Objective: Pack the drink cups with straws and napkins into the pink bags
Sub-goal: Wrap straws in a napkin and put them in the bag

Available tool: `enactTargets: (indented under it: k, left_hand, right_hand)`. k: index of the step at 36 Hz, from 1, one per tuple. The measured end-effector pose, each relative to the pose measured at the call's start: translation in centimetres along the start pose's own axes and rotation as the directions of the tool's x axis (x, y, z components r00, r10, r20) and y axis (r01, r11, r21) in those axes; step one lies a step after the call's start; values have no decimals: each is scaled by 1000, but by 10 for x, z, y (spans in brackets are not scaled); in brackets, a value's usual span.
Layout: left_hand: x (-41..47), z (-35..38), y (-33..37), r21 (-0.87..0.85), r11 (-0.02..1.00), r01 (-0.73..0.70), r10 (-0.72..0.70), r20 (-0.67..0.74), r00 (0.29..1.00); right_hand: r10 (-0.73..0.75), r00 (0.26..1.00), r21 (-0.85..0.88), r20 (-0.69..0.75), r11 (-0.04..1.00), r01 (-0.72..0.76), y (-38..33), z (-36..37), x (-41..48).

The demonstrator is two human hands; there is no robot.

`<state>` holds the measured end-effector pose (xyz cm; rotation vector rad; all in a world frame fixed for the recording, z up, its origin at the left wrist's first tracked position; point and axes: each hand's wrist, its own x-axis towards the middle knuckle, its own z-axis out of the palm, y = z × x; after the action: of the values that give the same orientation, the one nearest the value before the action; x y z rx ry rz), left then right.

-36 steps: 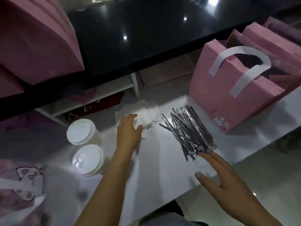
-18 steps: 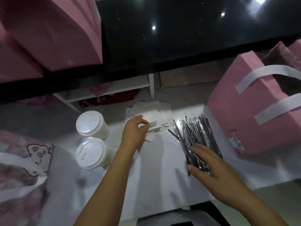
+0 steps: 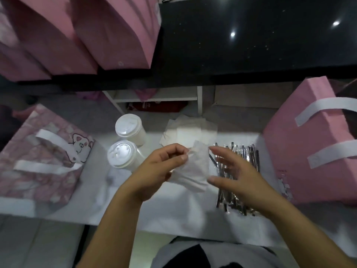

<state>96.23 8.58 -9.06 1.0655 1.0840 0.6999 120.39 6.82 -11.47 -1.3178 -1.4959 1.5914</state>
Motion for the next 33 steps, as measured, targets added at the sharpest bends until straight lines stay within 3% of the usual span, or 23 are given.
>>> enactTargets:
  k: [3, 7, 11, 15, 21, 25, 29, 33]
  left_hand:
    - [-7, 9, -3, -163, 986, 19, -24, -32, 999]
    - [-11, 23, -14, -297, 954, 25, -80, -176, 981]
    - [-14, 36, -18, -472, 881, -14, -169, -344, 924]
    - [-18, 43, -16, -535, 842, -73, -199, -434, 879]
    - [-21, 45, -6, -493, 853, -173, -156, -557, 816]
    - [-23, 44, -10, -411, 903, -128, -96, -481, 871]
    - [-24, 46, -21, -127, 987, -94, 35, -403, 915]
    - [-21, 51, -26, 151, 985, -82, 143, -455, 879]
  right_hand:
    - [51, 997, 328, 62, 942, -69, -4, 1, 1]
    - [149, 979, 614, 138, 763, -202, -3, 0, 1]
    - [245, 942, 689, 228, 643, -334, 2, 5, 2]
    - [247, 926, 666, 286, 644, -377, 0, 14, 2]
    - [191, 966, 575, 173, 777, -256, -2, 15, 3]
    - [161, 986, 560, 45, 813, -158, -3, 16, 3]
    - [135, 991, 587, -19, 803, -98, -4, 14, 3]
    - [102, 992, 544, -74, 838, -46, -1, 10, 4]
